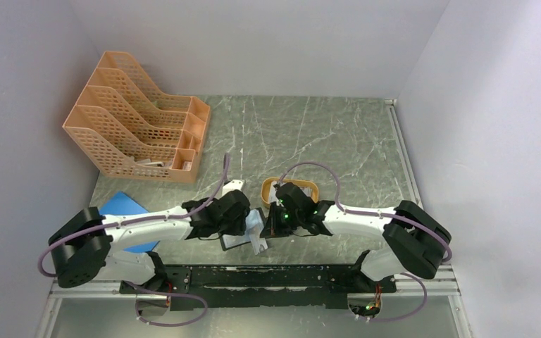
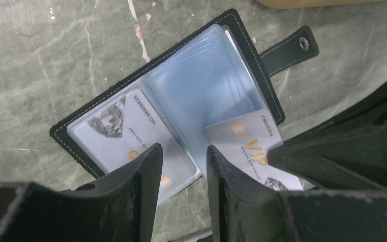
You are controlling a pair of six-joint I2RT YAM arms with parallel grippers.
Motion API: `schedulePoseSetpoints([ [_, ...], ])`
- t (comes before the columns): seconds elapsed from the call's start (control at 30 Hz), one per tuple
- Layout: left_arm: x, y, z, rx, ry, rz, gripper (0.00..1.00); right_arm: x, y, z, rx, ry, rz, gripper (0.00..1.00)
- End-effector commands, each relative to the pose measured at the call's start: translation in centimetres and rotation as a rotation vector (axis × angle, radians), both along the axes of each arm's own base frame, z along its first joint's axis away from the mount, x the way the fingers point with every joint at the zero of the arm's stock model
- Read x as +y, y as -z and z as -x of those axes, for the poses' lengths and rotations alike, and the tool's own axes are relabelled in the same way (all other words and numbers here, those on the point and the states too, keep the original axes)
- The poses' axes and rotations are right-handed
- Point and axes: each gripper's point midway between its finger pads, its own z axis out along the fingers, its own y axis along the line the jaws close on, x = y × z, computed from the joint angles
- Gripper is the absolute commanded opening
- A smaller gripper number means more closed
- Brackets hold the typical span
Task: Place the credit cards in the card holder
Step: Turn over the card slot in the card holder.
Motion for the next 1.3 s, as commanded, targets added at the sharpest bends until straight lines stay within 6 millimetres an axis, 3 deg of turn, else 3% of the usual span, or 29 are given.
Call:
schedulePoseSetpoints([
  [0.0,-1.7,-0.3,-0.9,-0.013,0.015,0.009,0.42,-0.2,0.7,0.2,0.005,0.006,0.038,0.00],
  [0.2,-1.7,1.2,-1.2,0.010,0.000,-0.048,0.33,-0.4,0.5,0.6,0.009,0.008,0.031,0.00],
  [0.27,-1.3,1.6,-1.2,0.011,-0.008,-0.067,0.25,-0.4,0.2,0.6,0.006,0.010,0.026,0.00],
  [0.4,-0.5,2.0,-1.3,0.003,-0.019,-0.103,0.14,-0.8,-1.1,0.5,-0.021,0.014,0.020,0.00],
  [0.67,0.6,2.2,-1.3,-0.013,-0.037,-0.124,0.05,-2.8,-3.9,-0.9,-0.115,0.058,0.055,0.00],
  [0.83,0.8,2.3,-1.2,-0.017,-0.032,-0.123,0.05,-3.3,-3.7,-1.0,-0.105,0.048,0.048,0.00],
  [1.17,0.7,2.4,-1.0,-0.013,-0.028,-0.114,0.05,-0.8,-4.2,0.4,-0.046,-0.040,-0.088,0.00],
  [1.27,0.6,2.4,-1.1,-0.012,-0.025,-0.112,0.05,-1.0,-3.4,0.5,-0.022,-0.038,-0.058,0.00],
])
